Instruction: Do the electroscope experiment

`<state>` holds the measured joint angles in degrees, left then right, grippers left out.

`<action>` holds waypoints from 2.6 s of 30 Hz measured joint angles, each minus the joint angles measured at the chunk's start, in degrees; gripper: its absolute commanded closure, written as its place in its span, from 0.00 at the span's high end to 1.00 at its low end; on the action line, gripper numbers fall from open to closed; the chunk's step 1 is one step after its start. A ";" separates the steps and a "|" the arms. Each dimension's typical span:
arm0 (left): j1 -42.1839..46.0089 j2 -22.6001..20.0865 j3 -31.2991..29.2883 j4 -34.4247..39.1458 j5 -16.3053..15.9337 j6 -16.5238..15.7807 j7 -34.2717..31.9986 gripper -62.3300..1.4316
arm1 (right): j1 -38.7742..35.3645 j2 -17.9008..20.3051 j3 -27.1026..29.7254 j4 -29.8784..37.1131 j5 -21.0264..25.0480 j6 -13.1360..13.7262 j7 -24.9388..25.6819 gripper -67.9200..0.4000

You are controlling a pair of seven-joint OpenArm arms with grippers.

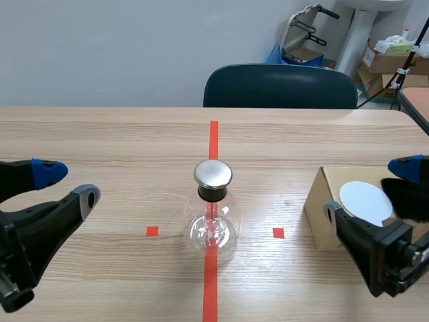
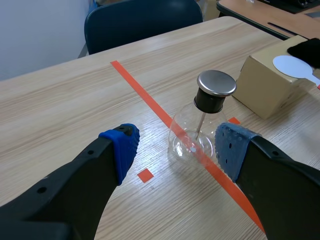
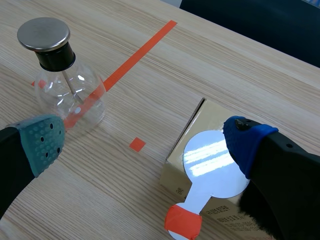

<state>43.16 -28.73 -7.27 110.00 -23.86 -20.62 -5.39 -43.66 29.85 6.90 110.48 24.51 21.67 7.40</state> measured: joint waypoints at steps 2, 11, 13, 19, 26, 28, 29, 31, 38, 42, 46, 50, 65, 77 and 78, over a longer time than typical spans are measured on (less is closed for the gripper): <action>0.00 0.00 0.00 -0.02 0.02 0.00 0.90 0.58 | 0.00 0.00 0.00 0.00 0.00 0.00 -0.02 1.00; 0.00 0.00 0.00 -0.02 0.00 0.00 0.90 0.58 | 0.00 0.00 0.00 0.00 0.00 0.00 -0.02 1.00; 0.00 0.00 0.00 -0.02 0.00 0.00 0.94 0.58 | 0.00 0.00 0.00 0.00 0.00 0.00 -0.02 1.00; 0.00 0.00 0.00 -0.02 0.00 0.02 2.64 0.58 | 0.00 0.00 0.00 0.00 -2.43 0.28 0.00 1.00; 0.00 0.00 0.00 -0.02 0.00 0.42 3.43 0.58 | -0.02 0.00 0.00 0.00 -15.87 5.09 3.65 1.00; 0.00 0.00 0.00 -0.02 0.02 0.42 3.45 0.58 | -0.22 0.00 0.00 0.00 -22.58 6.10 5.99 1.00; 0.00 0.00 0.00 -0.02 0.46 0.42 3.50 0.58 | -0.59 0.00 0.00 0.00 -26.40 6.23 8.31 1.00; 0.00 0.00 0.00 -0.02 1.62 0.42 4.17 0.58 | -1.84 0.00 0.00 0.00 -35.41 6.38 13.79 1.00; 0.00 -2.84 0.94 -0.02 2.80 0.24 4.66 0.58 | -12.31 0.00 -0.17 0.00 -60.39 -8.90 26.16 1.00; 0.00 -7.93 4.72 -0.02 2.80 -0.04 1.70 0.58 | -16.55 -0.59 -0.17 -0.39 -65.90 -20.17 26.64 1.00; -0.02 -12.20 8.59 -0.02 2.80 -0.04 -2.29 0.58 | -16.35 -3.87 -0.17 -4.09 -72.35 -28.37 26.58 1.00; -0.02 -17.33 11.32 -0.02 2.80 -0.04 -5.51 0.58 | -14.75 -6.62 -0.17 -10.03 -77.42 -33.44 26.43 1.00; -0.17 -30.49 18.93 -0.02 2.78 0.50 -20.57 0.58 | -5.05 -13.18 -0.66 -24.13 -87.36 -55.67 22.05 1.00; -0.48 -32.39 23.69 -0.13 5.62 0.61 -24.41 0.58 | 5.40 -15.98 -6.25 -33.05 -91.23 -58.77 13.07 1.00; -0.48 -32.39 23.69 -0.13 5.60 0.61 -24.22 0.58 | 5.79 -15.98 -6.23 -33.31 -91.41 -58.77 13.07 1.00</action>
<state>42.68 -61.12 16.43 109.86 -18.26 -20.01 -29.61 -37.87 13.87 0.67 77.17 -66.89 -37.10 20.47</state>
